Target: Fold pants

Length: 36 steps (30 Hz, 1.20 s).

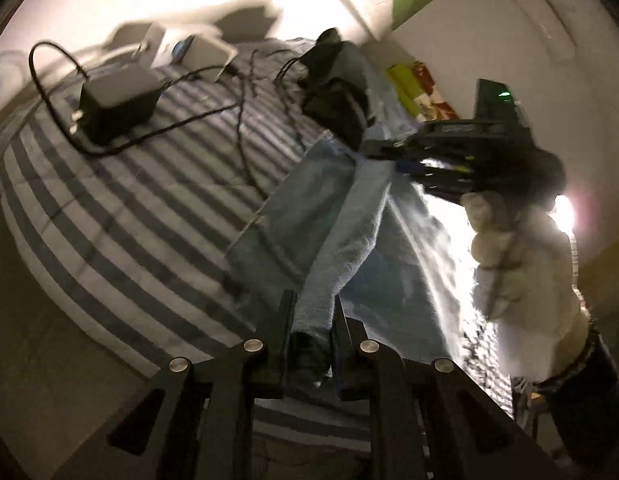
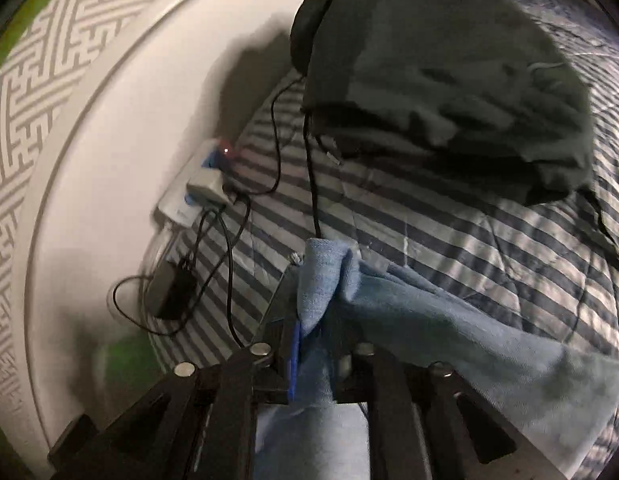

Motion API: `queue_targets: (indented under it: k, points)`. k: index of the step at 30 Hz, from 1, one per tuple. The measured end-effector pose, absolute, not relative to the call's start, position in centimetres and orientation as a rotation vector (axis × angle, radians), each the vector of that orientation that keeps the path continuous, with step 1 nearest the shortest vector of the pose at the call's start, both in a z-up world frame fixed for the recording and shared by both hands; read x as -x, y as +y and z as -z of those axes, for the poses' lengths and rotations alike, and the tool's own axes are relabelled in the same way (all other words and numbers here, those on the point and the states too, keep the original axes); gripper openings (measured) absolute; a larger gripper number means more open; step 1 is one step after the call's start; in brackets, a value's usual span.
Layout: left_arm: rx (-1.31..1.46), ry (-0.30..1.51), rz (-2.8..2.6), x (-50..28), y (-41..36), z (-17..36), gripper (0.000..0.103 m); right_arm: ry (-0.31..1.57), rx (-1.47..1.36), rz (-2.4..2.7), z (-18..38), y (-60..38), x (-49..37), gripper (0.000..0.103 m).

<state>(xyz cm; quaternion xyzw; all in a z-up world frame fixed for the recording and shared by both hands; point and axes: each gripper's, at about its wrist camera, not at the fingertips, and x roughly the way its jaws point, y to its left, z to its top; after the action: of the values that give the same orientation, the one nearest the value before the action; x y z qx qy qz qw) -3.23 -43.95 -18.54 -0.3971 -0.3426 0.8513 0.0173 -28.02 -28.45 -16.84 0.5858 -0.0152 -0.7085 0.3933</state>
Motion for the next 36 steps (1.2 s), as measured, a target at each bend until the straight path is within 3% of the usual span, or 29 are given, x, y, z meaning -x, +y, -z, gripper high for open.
queue_targets:
  k: [2,4,5,8,12,18,22,23,25,31,36]
  points:
    - [1.262,-1.089,-2.641,3.3,-44.1,19.1,0.032,-0.132,-1.488,1.731,15.9,-27.2,28.4,0.023]
    - [1.315,-1.144,-2.691,2.9,-44.8,19.2,0.052,-0.17,-1.427,1.745,13.9,-25.4,28.1,0.041]
    - [1.314,-1.164,-2.72,2.5,-45.2,19.1,0.054,-0.157,-1.379,1.769,12.6,-24.2,27.6,0.042]
    - [1.257,-1.124,-2.797,1.5,-45.6,17.5,0.054,-0.116,-1.278,1.804,9.8,-19.1,25.4,0.043]
    - [1.198,-0.9,-2.821,2.1,-42.4,14.6,0.053,-0.06,-1.258,1.849,9.6,-13.0,21.8,0.043]
    - [1.223,-0.612,-2.719,4.9,-36.6,13.5,0.049,0.06,-1.283,1.857,14.6,-10.2,14.7,0.042]
    - [1.498,-0.367,-2.783,7.4,-36.5,17.9,0.045,0.106,-1.334,1.811,18.3,-11.6,11.6,0.042]
    - [1.5,-0.44,-2.761,7.4,-37.6,19.0,0.044,0.166,-1.326,1.817,19.0,-12.0,10.9,0.042]
    - [1.467,-0.582,-2.75,7.0,-39.3,19.2,0.028,0.218,-1.322,1.797,19.3,-11.8,10.2,0.042]
    - [1.414,-0.517,-2.823,6.5,-38.3,15.6,0.028,0.143,-1.288,1.832,16.7,-6.4,11.2,0.042]
    - [1.312,-0.389,-2.669,6.1,-32.4,13.2,0.028,-0.003,-1.308,1.944,16.8,-2.1,13.7,0.042]
